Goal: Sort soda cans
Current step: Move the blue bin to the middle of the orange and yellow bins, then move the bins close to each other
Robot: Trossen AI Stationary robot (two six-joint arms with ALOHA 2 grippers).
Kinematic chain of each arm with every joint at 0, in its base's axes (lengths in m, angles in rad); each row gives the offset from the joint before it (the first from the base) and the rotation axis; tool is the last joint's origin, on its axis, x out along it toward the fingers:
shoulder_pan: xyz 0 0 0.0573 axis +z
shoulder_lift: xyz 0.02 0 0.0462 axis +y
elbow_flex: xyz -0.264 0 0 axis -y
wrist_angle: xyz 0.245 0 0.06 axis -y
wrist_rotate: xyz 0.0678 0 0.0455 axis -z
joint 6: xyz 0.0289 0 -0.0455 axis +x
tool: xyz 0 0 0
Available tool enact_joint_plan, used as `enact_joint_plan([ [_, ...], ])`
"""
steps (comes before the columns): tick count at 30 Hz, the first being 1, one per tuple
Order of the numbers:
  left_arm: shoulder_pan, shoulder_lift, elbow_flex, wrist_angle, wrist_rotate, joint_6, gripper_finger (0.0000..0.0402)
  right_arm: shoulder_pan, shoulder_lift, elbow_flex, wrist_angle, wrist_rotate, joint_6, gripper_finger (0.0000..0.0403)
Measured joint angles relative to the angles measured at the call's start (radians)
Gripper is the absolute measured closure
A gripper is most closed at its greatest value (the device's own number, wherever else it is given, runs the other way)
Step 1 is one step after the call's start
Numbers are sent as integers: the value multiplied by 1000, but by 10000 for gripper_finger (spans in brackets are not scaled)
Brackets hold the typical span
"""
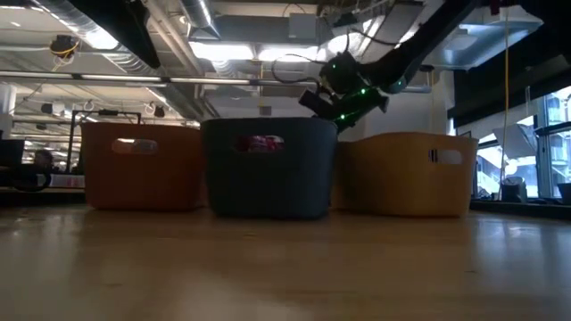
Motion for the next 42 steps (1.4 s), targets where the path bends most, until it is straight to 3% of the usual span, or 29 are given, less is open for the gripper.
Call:
enact_joint_plan([
  [5, 21, 0, 0, 5, -2, 15, 82, -57, 53, 2, 127, -73, -96, 393],
  [11, 38, 0, 0, 12, -2, 27, 82, -98, 90, 11, 217, -76, -133, 393],
  [23, 53, 0, 0, 18, -2, 52, 82, -104, 120, 34, 262, 2, -118, 390],
  [26, 53, 0, 0, 18, -2, 51, 82, -105, 119, 34, 260, 19, -114, 368],
  [32, 53, 0, 0, 18, -2, 51, 82, -89, 112, 34, 274, 52, -92, 278],
  [37, 53, 0, 0, 7, -1, 51, 82, -36, 68, 34, 248, 214, -92, 226],
  [42, 48, -6, 0, -65, 2, -11, 82, 49, -60, 34, 87, 360, -100, 214],
])
